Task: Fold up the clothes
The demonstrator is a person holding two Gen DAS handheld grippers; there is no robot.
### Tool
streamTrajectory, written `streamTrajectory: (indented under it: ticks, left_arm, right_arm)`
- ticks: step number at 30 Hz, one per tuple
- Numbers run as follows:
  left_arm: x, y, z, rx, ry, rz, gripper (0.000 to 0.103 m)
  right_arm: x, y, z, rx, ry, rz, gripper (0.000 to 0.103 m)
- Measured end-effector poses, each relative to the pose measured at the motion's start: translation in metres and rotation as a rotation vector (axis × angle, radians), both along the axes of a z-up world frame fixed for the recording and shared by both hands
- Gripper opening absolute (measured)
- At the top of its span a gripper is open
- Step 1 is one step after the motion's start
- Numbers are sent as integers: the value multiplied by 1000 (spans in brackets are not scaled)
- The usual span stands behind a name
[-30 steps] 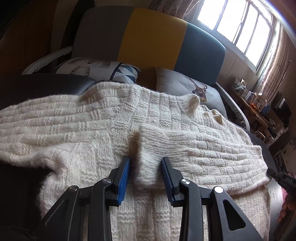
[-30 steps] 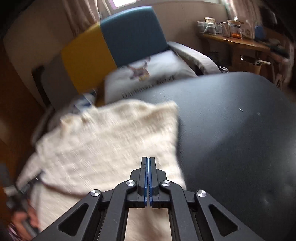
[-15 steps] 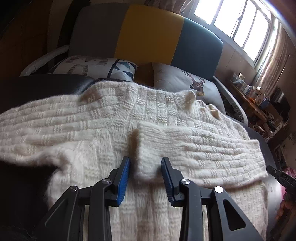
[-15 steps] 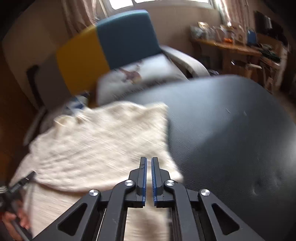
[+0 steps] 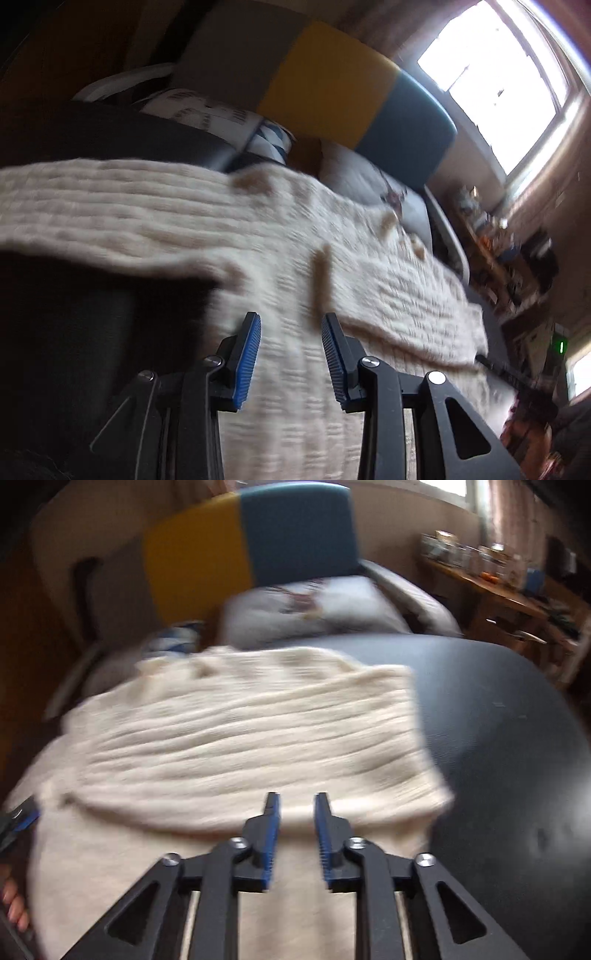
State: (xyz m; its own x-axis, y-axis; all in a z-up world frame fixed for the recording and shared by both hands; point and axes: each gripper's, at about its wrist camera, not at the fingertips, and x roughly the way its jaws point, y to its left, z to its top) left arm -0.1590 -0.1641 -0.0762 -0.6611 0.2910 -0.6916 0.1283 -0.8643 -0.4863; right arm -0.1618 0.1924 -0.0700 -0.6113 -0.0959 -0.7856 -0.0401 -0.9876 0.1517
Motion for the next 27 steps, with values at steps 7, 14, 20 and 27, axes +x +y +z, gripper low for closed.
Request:
streamTrajectory:
  ticks: [7, 14, 20, 27]
  left_arm:
    - [27, -147, 10, 81, -14, 397, 42]
    - [60, -258, -3, 83, -79, 676, 43]
    - [60, -286, -22, 202, -95, 711, 43]
    - [54, -305, -37, 309, -83, 758, 44]
  right_arm:
    - [33, -84, -27, 105, -4, 156, 38]
    - [39, -92, -31, 193, 23, 144, 44]
    - [41, -92, -31, 218, 33, 144, 44]
    - [40, -95, -32, 228, 35, 142, 45]
